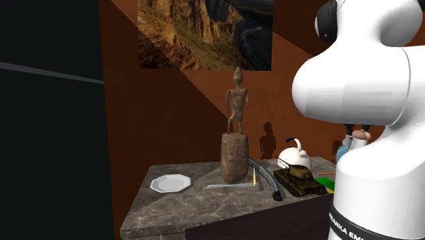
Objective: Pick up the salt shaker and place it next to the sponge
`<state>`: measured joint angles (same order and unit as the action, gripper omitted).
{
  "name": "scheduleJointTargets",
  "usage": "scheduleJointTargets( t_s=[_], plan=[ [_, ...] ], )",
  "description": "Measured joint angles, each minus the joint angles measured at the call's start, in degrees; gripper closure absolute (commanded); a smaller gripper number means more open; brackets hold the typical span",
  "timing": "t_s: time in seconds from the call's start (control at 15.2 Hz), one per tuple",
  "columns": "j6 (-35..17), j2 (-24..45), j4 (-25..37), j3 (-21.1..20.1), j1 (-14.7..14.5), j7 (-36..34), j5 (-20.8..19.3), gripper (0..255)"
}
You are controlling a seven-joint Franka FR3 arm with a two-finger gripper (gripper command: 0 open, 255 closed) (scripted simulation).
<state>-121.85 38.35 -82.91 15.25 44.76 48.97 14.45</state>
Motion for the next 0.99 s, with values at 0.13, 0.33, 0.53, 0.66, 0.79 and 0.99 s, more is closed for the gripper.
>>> scheduleJointTargets(
  t_s=[0.13,0.33,0.53,0.66,0.79,0.99],
  plan=[
    [2.6,3.8,6.4,-0.1,2.4,1.3,0.5,255],
    [7.3,11.7,18.9,-0.6,6.4,2.7,1.2,255],
    [7.4,14.6,21.9,-0.8,7.5,3.2,1.5,255],
    [6.7,15.5,22.1,-1.0,7.6,3.3,1.6,255],
    [5.7,16.3,21.9,-1.1,7.7,3.5,1.8,255],
    [4.1,17.4,21.3,-1.3,7.6,3.6,2.0,255]
  ],
)
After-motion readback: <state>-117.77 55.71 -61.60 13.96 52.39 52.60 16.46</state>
